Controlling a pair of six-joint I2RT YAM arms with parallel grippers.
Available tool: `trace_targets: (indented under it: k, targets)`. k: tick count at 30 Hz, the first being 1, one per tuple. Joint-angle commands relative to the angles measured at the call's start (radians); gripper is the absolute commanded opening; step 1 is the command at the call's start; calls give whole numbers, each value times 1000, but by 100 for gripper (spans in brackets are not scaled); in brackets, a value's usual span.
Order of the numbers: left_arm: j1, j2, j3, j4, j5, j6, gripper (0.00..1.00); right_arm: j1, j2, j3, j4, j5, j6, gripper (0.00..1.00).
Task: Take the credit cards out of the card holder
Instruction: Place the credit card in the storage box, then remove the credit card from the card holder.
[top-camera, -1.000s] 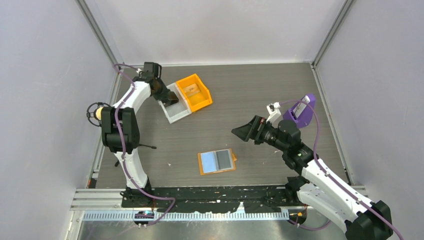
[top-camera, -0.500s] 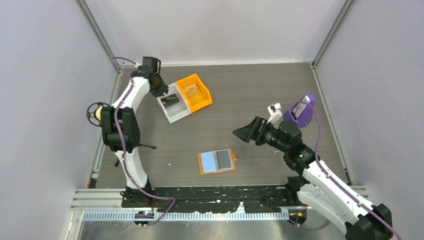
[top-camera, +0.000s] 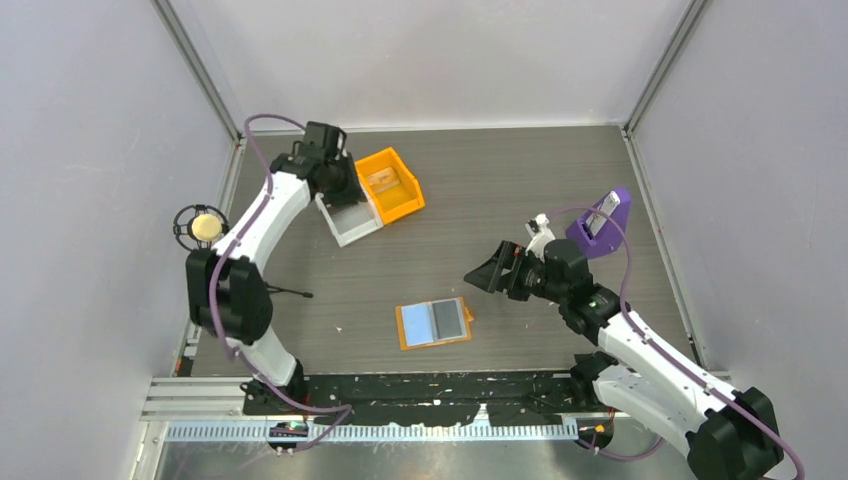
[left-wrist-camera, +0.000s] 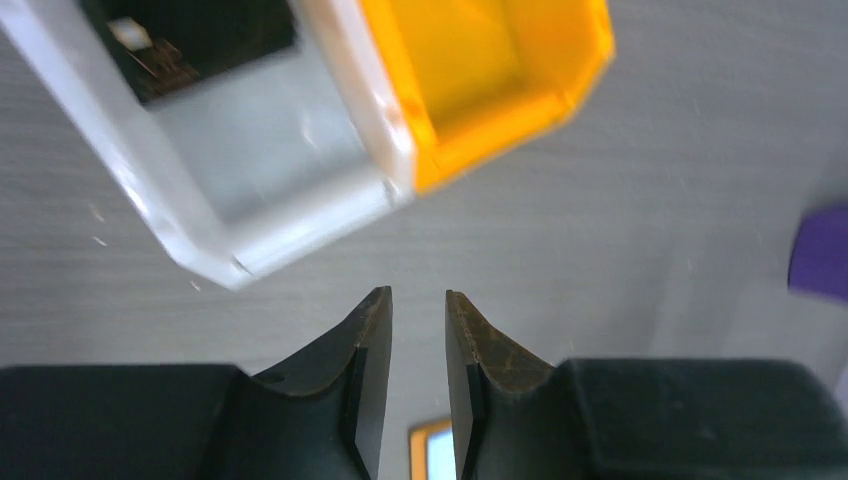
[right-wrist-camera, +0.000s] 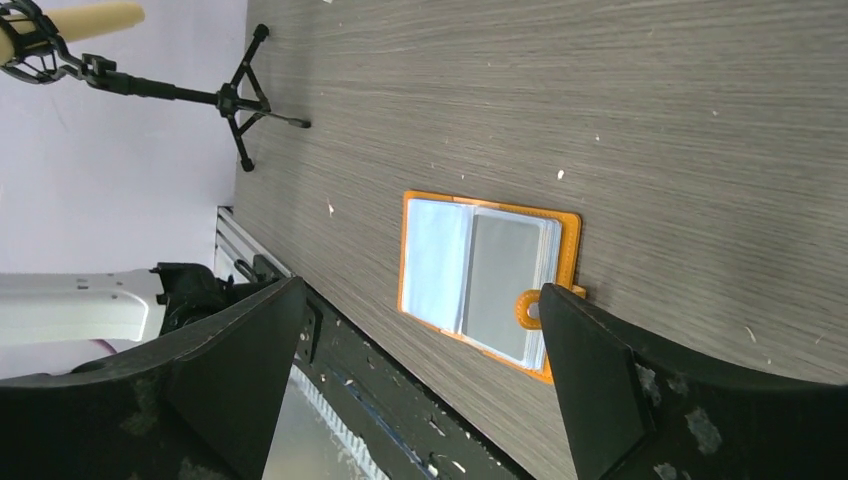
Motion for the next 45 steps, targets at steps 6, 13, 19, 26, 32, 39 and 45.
trace_targets:
  k: [6, 13, 19, 26, 32, 39, 45]
  targets:
    - [-269, -272, -339, 94, 168, -35, 29, -3, 19, -57, 5, -62, -39, 88]
    - [-455, -326, -584, 306, 292, -146, 30, -4, -26, -159, 108, -135, -64, 83]
    - [-549, -304, -709, 544, 380, -243, 30, -2, -78, -189, 137, -200, -53, 78]
    - [-561, -368, -851, 692, 318, -295, 27, 63, -21, -82, 123, -151, -64, 70]
    - [-561, -426, -924, 665, 248, -298, 25, 223, 113, -8, 146, 8, -18, 67]
    - [-561, -498, -980, 601, 127, -290, 21, 337, 283, 78, 133, 87, -9, 62]
    - [-562, -487, -1025, 646, 96, -297, 17, 338, 384, 125, 104, 144, -37, 51]
